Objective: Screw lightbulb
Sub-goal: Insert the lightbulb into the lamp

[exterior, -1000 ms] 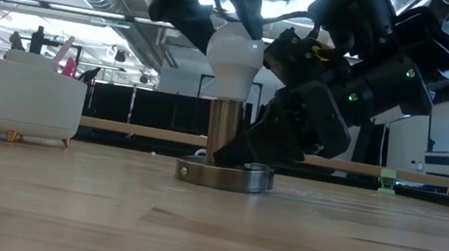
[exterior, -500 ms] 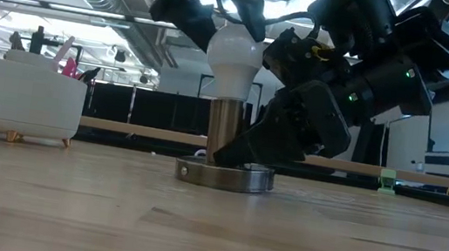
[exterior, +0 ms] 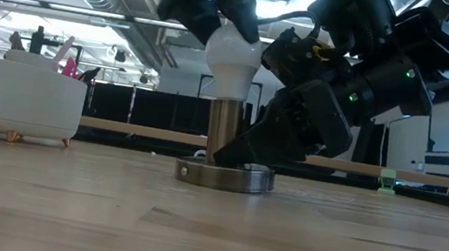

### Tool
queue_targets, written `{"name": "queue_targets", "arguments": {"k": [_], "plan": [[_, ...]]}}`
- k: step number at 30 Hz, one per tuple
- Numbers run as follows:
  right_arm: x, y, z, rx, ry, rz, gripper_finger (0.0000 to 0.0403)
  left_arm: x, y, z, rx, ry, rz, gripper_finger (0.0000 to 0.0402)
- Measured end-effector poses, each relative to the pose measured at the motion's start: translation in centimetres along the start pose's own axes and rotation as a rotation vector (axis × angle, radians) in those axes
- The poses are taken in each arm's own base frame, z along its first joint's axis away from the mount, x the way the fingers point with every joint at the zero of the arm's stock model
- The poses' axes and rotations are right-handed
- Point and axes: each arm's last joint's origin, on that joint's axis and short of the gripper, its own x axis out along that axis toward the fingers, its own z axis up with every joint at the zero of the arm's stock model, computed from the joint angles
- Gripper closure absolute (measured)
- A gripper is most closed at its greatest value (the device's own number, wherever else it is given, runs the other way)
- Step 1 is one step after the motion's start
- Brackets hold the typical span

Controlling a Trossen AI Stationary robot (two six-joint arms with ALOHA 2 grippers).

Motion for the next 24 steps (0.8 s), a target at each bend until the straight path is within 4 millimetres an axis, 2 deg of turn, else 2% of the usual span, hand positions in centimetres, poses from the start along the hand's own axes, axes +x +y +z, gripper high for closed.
{"name": "queue_targets", "arguments": {"k": [5,17,24], "plan": [[0.0,0.1,0.2,0.003,-0.006,0.034,0.0222,0.0,-0.1,0.0,0.058,0.012,-0.015,0.0162],[-1.7,0.3,1.9,0.034,0.002,0.151,0.0222,-0.6,-0.4,0.2,0.148,0.019,-0.092,0.0173],[-2.1,1.2,2.4,0.064,-0.013,0.333,0.0222,-0.8,-1.0,0.5,0.246,0.029,-0.225,0.0173]]}}
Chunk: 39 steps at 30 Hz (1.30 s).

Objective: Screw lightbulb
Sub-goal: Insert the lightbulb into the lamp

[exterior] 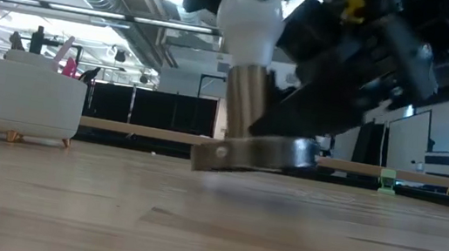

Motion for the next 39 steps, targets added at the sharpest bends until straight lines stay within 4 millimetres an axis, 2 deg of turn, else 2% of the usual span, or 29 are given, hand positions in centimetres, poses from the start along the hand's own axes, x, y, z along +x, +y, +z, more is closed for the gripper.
{"name": "queue_targets", "arguments": {"k": [8,16,26,35,39], "plan": [[-1.1,2.5,1.4,-0.003,-0.027,0.188,0.0222,-0.1,-0.8,0.8,0.083,-0.049,-0.173,0.0181],[-1.5,3.2,2.1,0.062,-0.037,0.382,0.0222,-0.2,-1.4,1.6,0.163,-0.111,-0.311,0.0181],[-1.9,4.1,2.6,0.099,-0.042,0.579,0.0222,-0.5,-1.9,2.1,0.373,-0.194,-0.427,0.0181],[-2.1,5.5,4.5,0.098,-0.054,0.783,0.0222,-1.0,-2.5,3.0,0.611,-0.353,-0.491,0.0181],[-2.2,6.1,5.1,0.092,-0.07,0.82,0.0222,-1.1,-2.4,3.2,0.695,-0.395,-0.484,0.0181]]}}
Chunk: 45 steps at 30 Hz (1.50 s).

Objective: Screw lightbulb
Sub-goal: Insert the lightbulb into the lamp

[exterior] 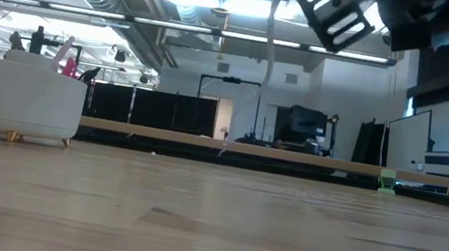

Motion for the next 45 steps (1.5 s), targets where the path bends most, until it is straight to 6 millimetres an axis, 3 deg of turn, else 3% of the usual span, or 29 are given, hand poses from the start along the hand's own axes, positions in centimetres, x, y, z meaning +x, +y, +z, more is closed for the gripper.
{"name": "queue_targets", "arguments": {"k": [6,17,28,35,45], "plan": [[0.0,0.0,0.0,0.004,-0.003,-0.011,0.0222,0.0,0.0,0.0,0.007,-0.003,-0.008,0.0181],[0.0,-0.4,-0.6,0.025,0.025,-0.098,0.0222,0.1,0.0,-0.3,-0.178,0.019,0.001,0.0179],[-0.2,-0.7,-0.7,0.04,0.027,-0.13,0.0222,0.0,-0.1,-0.3,-0.214,0.026,-0.019,0.0088],[-0.5,-1.1,-0.4,0.028,0.012,-0.168,0.0222,-1.7,0.0,0.1,-0.254,0.051,-0.008,0.0088],[-1.2,-1.4,0.1,-0.008,-0.009,-0.208,0.0222,-2.3,0.3,0.2,-0.287,0.049,0.001,0.0085]]}}
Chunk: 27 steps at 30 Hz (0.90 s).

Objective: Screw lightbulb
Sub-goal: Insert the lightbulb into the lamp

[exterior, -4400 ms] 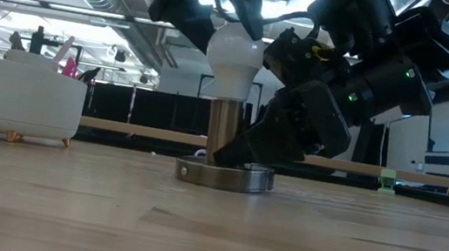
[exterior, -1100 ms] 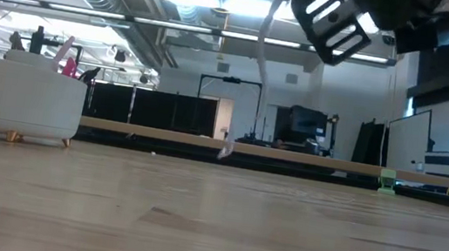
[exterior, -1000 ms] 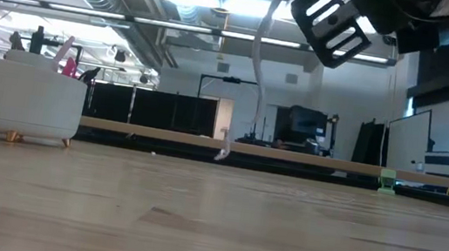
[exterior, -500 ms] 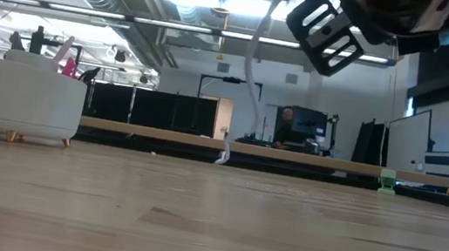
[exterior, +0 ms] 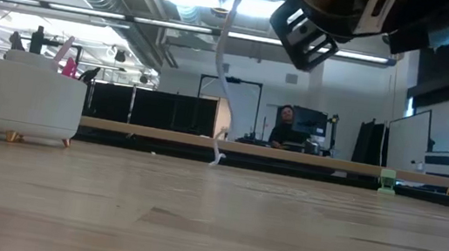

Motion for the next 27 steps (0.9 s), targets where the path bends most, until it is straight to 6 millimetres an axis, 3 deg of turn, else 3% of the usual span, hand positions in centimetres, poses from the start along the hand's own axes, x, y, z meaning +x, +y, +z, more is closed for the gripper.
{"name": "queue_targets", "arguments": {"k": [27], "plan": [[-0.01,-0.38,-0.12,-0.024,-0.018,-0.119,0.0222,-0.42,0.44,-0.01,-0.036,0.008,0.045,0.0086]]}}
